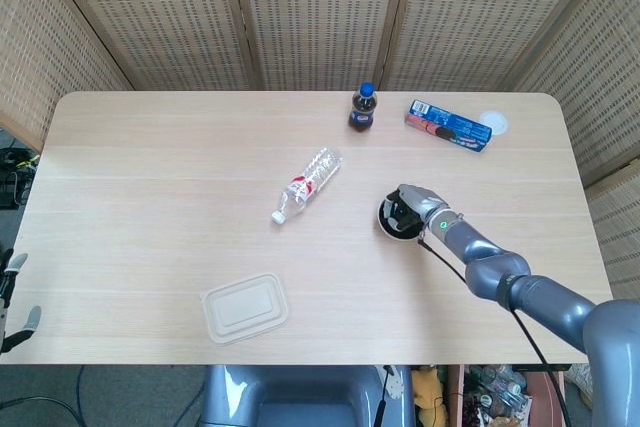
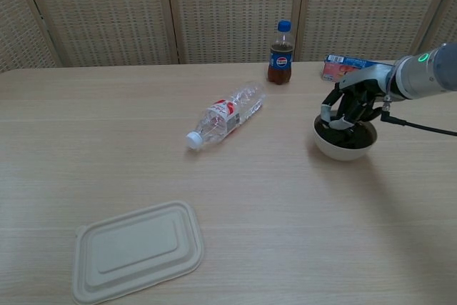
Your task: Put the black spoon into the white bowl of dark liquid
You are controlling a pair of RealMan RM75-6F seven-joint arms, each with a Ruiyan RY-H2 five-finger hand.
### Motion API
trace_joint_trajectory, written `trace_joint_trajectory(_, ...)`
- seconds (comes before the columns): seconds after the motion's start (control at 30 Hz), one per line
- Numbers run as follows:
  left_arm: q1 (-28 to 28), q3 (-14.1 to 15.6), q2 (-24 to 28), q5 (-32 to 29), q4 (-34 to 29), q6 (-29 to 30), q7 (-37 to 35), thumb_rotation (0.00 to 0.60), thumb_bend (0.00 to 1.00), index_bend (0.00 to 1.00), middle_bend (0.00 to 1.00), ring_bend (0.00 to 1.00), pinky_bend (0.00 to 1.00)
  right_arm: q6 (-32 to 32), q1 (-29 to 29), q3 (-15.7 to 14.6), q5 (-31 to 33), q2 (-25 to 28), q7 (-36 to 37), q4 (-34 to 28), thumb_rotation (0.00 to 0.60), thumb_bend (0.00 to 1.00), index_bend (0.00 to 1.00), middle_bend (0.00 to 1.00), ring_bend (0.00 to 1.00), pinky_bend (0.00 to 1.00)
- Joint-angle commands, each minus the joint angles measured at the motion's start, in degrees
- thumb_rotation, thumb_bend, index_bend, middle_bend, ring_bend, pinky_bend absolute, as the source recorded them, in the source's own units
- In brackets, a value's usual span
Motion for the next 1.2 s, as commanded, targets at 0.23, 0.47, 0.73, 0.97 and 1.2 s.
trace_joint_trajectory(0.23, 0.03, 0.0, -0.14, 0.04, 0.41, 0.0, -0.43, 0.6, 0.41, 0.0, 0.0, 0.0, 0.0, 0.37, 0.05, -0.04, 0.5, 1.41, -0.69, -4.37, 0.6, 0.68, 0.64, 0.93, 0.96, 1.0)
trace_joint_trajectory(0.47, 0.52, -0.05, -0.17, -0.55, 0.76, 0.13, -0.78, 0.6, 0.41, 0.0, 0.0, 0.0, 0.0, 0.21, 1.41, 0.3, 1.31, -0.05, -0.95, -2.53, 0.6, 0.68, 0.64, 0.93, 0.96, 1.0)
trace_joint_trajectory(0.73, 0.89, 0.0, -0.19, -0.73, 0.79, 0.28, -0.74, 0.6, 0.41, 0.0, 0.0, 0.0, 0.0, -0.32, 2.4, -0.03, 2.33, -1.49, -1.28, 1.44, 0.6, 0.68, 0.64, 0.93, 0.96, 1.0)
trace_joint_trajectory(0.97, 0.78, -0.03, -0.31, -0.48, 0.66, 0.25, -0.53, 0.6, 0.41, 0.0, 0.0, 0.0, 0.0, -0.73, 2.09, -1.22, 3.53, -1.0, -1.61, 3.55, 0.6, 0.68, 0.64, 0.93, 0.96, 1.0)
trace_joint_trajectory(1.2, 0.52, -0.09, -0.42, -0.27, 0.78, 0.04, -0.67, 0.6, 0.41, 0.0, 0.0, 0.0, 0.0, -0.77, 1.42, -2.18, 3.76, 0.88, -2.11, 0.92, 0.6, 0.68, 0.64, 0.93, 0.96, 1.0)
